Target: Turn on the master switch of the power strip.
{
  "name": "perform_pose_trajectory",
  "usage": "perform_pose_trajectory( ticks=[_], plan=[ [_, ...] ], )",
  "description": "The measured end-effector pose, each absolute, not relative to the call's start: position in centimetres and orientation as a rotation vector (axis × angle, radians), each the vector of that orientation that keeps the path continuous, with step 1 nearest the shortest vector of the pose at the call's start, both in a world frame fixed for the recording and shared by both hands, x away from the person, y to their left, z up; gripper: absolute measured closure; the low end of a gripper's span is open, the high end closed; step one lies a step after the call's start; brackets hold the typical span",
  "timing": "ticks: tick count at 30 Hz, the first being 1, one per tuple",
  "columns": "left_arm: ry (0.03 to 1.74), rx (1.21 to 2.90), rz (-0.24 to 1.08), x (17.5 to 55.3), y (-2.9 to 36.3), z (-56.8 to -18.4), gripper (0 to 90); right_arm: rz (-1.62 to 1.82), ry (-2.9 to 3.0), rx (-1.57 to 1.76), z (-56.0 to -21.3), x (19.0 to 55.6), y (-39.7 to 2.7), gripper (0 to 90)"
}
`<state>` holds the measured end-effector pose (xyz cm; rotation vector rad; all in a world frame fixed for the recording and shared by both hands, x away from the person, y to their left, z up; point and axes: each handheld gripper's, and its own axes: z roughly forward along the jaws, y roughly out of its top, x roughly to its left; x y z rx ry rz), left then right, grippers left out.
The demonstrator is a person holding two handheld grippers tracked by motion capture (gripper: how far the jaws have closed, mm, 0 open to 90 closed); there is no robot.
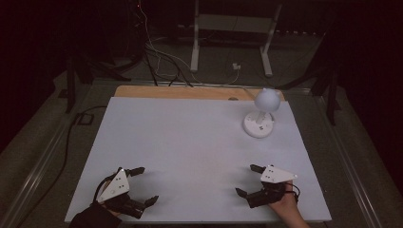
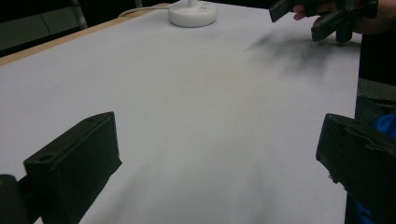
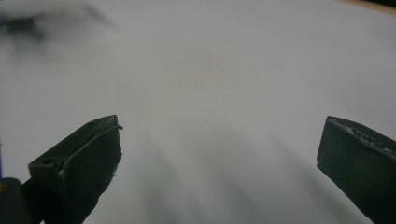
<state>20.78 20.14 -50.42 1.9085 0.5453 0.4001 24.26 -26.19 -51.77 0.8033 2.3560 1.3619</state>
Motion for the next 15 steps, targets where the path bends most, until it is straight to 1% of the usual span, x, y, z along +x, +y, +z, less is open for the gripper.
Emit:
perform_pose_trajectory(
  ticks=[15],
  plan=[
    [0.553,1.888,0.391,20.84,20.60,-50.27,0.0,1.380,2.396,0.797,-51.39,23.87,-26.40,0.0]
  ],
)
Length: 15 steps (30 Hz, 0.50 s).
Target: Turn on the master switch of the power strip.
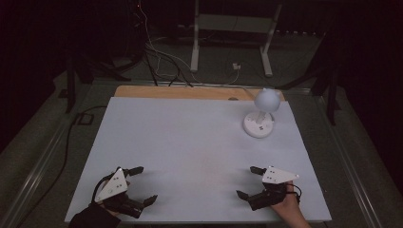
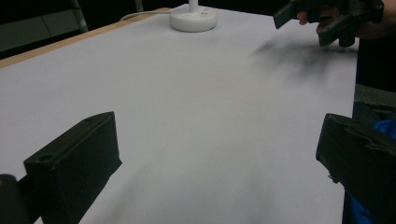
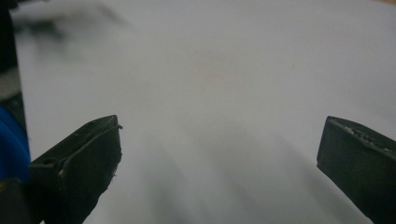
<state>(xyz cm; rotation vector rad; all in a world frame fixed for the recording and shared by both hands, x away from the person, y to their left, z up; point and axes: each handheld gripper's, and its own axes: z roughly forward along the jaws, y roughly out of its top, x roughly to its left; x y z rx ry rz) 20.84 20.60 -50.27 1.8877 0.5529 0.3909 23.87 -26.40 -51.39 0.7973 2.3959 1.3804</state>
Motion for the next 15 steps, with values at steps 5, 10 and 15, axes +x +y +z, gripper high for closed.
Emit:
perform_pose_trajectory(
  ticks=[5,10,15],
  plan=[
    [0.556,1.880,0.385,20.92,20.66,-50.29,0.0,1.349,2.462,0.795,-51.87,23.77,-25.86,0.0],
    [0.566,1.873,0.380,21.03,20.83,-50.34,0.0,1.324,2.473,0.757,-51.76,23.81,-25.76,0.0],
    [0.563,1.872,0.374,21.05,20.80,-50.36,0.0,1.358,2.484,0.777,-51.57,23.67,-25.70,0.0]
  ],
)
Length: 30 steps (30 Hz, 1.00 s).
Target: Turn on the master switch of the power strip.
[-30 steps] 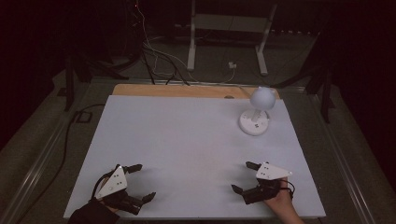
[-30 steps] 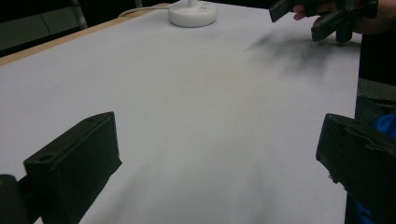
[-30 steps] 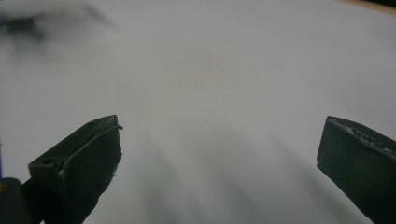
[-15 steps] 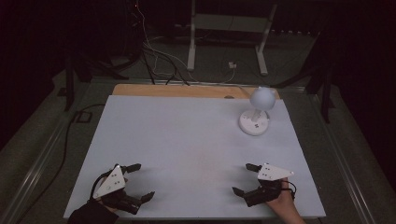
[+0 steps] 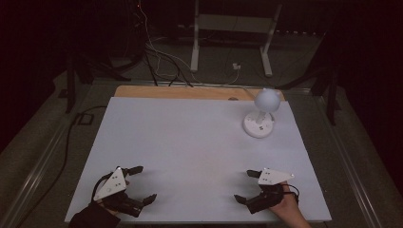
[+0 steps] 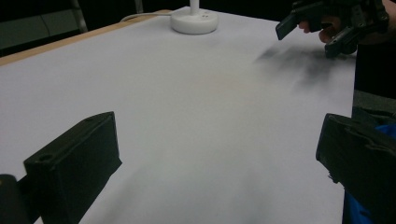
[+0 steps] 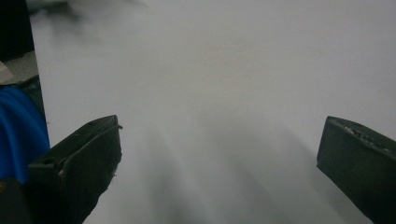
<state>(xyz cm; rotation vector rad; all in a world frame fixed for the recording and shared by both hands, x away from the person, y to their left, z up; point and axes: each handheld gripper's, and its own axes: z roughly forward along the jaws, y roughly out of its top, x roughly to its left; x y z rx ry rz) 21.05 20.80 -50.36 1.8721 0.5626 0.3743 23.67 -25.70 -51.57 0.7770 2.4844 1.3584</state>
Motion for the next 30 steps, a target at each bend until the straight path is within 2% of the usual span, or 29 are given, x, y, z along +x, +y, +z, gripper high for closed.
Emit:
perform_pose_trajectory(
  ticks=[12,30],
  plan=[
    [0.558,1.867,0.374,21.0,20.7,-50.3,0.0,1.352,2.484,0.765,-50.9,23.3,-25.0,0.0],
    [0.558,1.864,0.368,21.0,20.7,-50.2,0.0,1.397,2.467,0.792,-47.8,24.4,-24.5,0.0]
  ],
)
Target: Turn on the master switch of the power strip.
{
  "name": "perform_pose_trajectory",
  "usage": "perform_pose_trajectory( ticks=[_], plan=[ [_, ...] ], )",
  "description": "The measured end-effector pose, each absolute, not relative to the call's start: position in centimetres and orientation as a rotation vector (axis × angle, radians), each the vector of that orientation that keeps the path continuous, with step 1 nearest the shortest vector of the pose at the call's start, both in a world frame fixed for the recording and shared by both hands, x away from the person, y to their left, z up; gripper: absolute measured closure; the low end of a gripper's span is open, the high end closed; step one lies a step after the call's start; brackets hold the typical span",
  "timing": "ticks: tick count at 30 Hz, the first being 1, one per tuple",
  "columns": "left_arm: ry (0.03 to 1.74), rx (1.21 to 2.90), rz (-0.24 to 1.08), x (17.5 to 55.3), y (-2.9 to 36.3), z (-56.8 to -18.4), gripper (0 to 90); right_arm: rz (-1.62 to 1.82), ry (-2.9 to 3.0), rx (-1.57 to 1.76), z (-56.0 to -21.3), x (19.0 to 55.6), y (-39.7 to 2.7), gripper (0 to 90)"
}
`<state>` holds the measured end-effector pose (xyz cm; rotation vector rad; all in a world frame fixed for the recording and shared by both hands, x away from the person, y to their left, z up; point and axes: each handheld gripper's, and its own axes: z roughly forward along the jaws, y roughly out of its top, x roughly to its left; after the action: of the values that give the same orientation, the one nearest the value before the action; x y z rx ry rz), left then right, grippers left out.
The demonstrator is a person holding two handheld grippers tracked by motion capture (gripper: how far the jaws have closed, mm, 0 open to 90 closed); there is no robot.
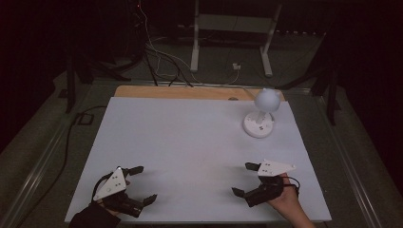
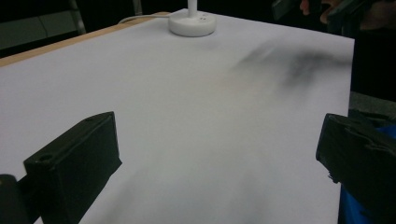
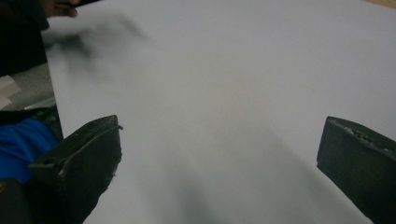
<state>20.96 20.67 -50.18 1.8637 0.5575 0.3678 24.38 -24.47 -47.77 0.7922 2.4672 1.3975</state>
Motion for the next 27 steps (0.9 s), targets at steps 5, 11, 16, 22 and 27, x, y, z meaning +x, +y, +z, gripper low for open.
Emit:
perform_pose_trajectory(
  ticks=[5,11,16,22,27],
  plan=[
    [0.556,1.862,0.366,20.9,20.6,-50.2,0.0,1.405,2.441,0.789,-46.7,25.0,-24.4,0.0],
    [0.559,1.860,0.362,21.0,20.6,-50.2,0.0,1.408,2.412,0.800,-45.7,25.8,-24.7,0.0],
    [0.562,1.858,0.363,21.0,20.7,-50.2,0.0,1.423,2.393,0.806,-44.9,26.5,-25.0,0.0],
    [0.561,1.858,0.362,20.9,20.7,-50.2,0.0,1.420,2.372,0.818,-44.2,27.4,-25.3,0.0],
    [0.558,1.859,0.359,20.9,20.6,-50.2,0.0,1.404,2.357,0.827,-43.9,28.0,-25.6,0.0]
  ],
)
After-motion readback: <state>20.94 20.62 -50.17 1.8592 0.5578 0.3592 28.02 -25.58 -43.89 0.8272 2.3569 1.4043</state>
